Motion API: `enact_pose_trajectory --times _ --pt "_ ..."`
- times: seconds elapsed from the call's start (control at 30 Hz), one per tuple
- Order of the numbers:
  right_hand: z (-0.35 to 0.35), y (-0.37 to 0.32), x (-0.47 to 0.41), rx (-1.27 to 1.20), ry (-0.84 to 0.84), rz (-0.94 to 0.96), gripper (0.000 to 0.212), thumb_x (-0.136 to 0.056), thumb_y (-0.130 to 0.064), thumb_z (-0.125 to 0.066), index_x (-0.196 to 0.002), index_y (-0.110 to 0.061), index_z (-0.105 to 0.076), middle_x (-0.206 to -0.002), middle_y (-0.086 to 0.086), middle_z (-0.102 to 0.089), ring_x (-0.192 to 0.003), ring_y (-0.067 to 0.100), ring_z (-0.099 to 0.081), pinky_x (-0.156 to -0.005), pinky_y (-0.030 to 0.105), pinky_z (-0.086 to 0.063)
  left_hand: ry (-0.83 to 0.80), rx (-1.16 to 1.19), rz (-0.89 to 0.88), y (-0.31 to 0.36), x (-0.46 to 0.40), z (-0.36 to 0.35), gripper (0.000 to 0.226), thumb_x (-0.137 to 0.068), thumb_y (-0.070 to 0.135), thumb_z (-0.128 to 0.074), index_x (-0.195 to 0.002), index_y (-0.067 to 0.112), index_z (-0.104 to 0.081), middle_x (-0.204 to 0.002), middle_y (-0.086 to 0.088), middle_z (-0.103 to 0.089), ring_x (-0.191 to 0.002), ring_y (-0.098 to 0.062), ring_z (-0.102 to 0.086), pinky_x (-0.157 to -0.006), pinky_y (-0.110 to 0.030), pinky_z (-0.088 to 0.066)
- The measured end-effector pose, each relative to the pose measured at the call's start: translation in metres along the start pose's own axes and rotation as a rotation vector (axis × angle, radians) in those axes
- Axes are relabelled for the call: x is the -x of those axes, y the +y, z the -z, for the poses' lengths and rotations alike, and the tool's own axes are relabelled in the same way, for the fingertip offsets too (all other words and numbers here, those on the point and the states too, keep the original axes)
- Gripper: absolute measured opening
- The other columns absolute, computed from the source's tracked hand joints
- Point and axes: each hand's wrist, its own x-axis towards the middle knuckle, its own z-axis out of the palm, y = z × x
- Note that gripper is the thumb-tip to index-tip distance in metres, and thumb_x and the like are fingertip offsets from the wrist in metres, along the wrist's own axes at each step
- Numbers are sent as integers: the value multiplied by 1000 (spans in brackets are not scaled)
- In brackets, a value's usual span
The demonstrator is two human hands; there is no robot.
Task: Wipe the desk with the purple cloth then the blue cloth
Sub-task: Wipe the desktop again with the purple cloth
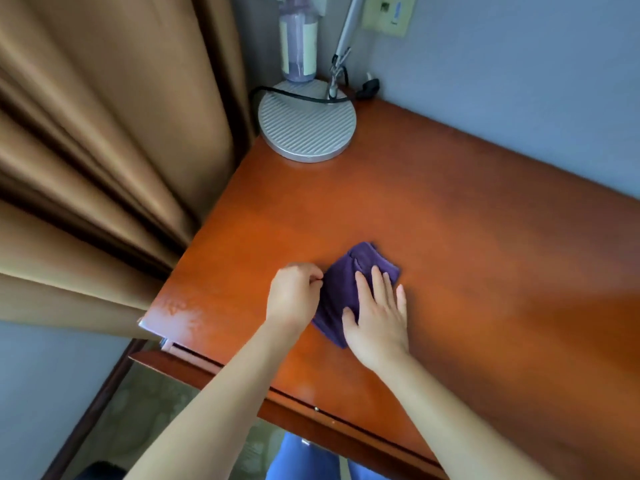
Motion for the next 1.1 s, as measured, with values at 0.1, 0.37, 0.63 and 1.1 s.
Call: enact_pose_trajectory --times 0.1,0.37,0.63,1.1 --pt "-8 -29 -17 -111 70 -73 67 -98 -46 -31 -154 -14 -12 -161 10 -2 -148 33 2 -117 41 9 36 47 97 -6 -8 10 9 -81 5 -69 -86 9 -74 -86 -3 -71 -81 -20 -64 -73 -23 -47" --pt "16 -19 -129 -47 190 77 70 -97 -55 -30 -154 -24 -5 -162 6 2 -148 31 7 -118 43 7 135 69 105 11 -77 9 9 -88 10 -67 -95 7 -73 -92 -3 -69 -77 -9 -55 -71 -14 -41" --pt "23 27 -146 -61 244 43 71 -94 -54 -26 -153 -17 -17 -160 12 -11 -148 31 -6 -120 42 -2 78 89 46 46 -115 -8 12 -85 9 -69 -96 9 -72 -91 -3 -71 -74 -7 -57 -68 -5 -39" --pt "39 5 -214 -131 252 170 77 -86 -54 -17 -153 -16 -19 -161 5 -14 -148 23 -7 -119 38 -1 167 224 239 48 -142 1 17 -81 4 -72 -92 17 -68 -85 4 -68 -79 -7 -65 -75 -24 -55"
